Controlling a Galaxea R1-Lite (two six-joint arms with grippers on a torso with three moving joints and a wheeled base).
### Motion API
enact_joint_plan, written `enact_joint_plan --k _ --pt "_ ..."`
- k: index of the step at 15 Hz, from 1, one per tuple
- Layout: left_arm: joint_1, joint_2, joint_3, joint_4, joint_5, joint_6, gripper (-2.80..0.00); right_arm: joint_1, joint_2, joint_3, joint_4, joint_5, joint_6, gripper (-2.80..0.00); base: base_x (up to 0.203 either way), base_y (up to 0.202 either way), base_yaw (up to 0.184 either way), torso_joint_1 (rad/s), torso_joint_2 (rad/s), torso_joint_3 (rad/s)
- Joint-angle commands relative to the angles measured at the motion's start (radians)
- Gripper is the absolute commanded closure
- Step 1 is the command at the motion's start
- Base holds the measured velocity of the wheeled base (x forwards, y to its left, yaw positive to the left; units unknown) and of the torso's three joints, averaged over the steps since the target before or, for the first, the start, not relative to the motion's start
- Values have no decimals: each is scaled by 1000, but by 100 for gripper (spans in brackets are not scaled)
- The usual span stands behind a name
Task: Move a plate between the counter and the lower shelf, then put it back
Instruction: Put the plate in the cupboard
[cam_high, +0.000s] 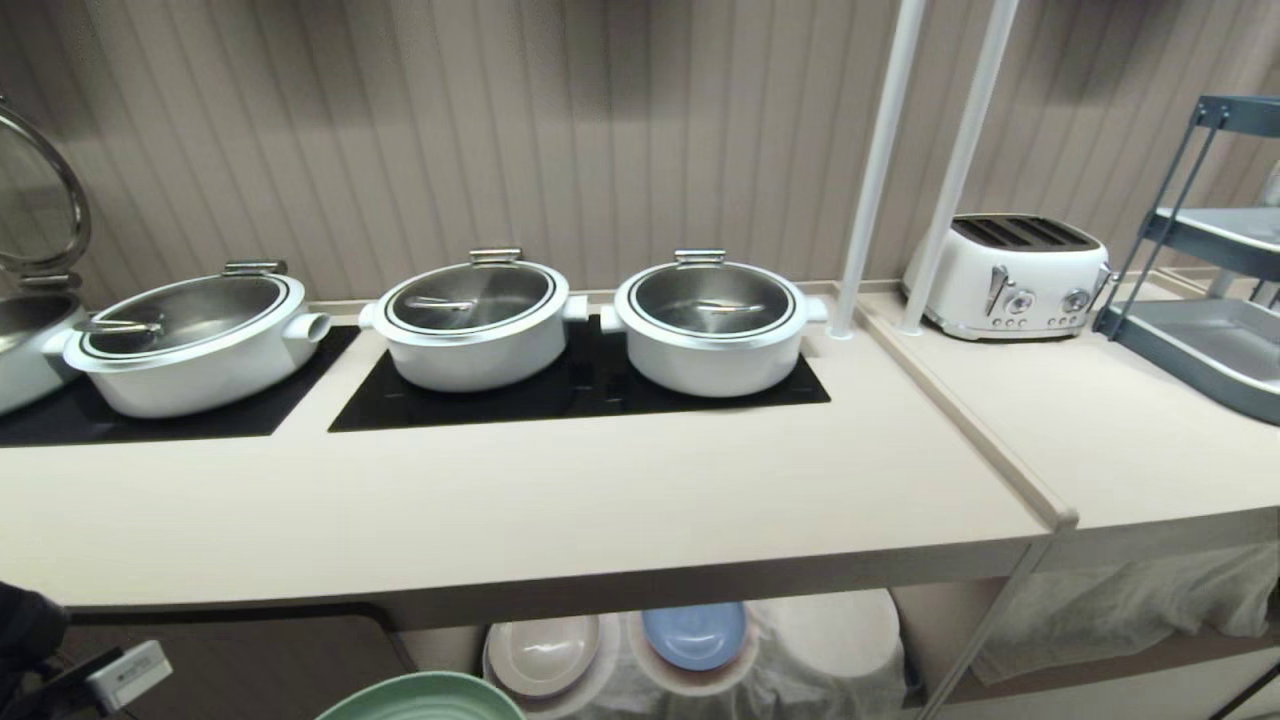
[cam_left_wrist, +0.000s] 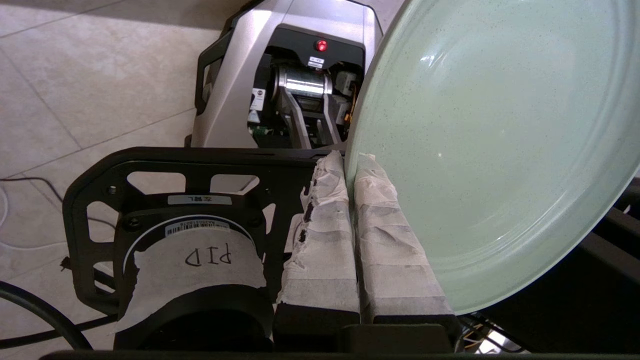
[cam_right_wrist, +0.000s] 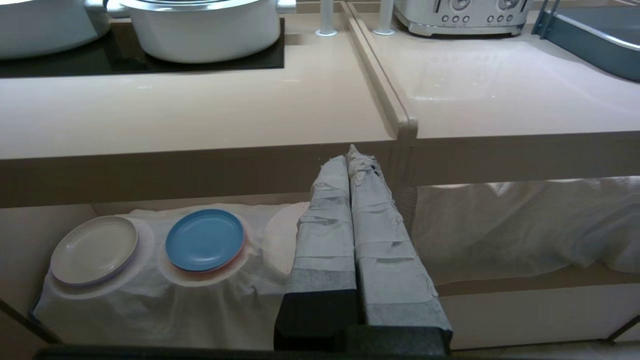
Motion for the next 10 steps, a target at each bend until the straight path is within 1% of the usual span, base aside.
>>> enact_joint_plan --k 1,6,10 --pt "0 -15 7 4 0 0 0 0 0 0 0 0 -1 0 0 -196 0 -1 3 6" --pt "-3 -39 27 4 0 -2 0 0 0 0 0 0 -1 0 0 -193 0 4 2 1" --pt "-19 -41 33 4 -1 -2 0 0 0 0 0 0 -1 0 0 -193 0 4 3 2"
